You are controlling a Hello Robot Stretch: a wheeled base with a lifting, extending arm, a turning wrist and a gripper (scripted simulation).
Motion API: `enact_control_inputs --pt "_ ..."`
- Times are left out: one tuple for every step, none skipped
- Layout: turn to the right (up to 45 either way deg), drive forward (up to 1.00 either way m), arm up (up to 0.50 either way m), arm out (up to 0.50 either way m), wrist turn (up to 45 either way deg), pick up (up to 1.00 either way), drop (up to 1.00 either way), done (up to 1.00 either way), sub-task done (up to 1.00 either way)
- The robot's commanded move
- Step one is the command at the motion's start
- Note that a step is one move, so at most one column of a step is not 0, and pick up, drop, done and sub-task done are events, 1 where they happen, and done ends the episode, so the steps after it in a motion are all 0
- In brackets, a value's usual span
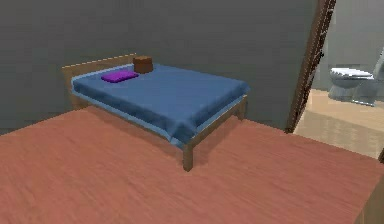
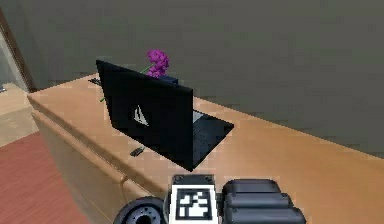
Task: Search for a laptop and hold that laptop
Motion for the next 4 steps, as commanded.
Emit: enact_control_inputs --pt "0.0 0.0 0.0 0.14 0.0 0.0 0.0 0.0 0.0" --pt "0.0 0.0 0.0 0.0 45.0 0.0 0.0 0.0 0.0" --pt "0.0 0.0 0.0 0.0 45.0 0.0 0.0 0.0 0.0" --pt "0.0 0.0 0.0 0.0 45.0 0.0 0.0 0.0 0.0"
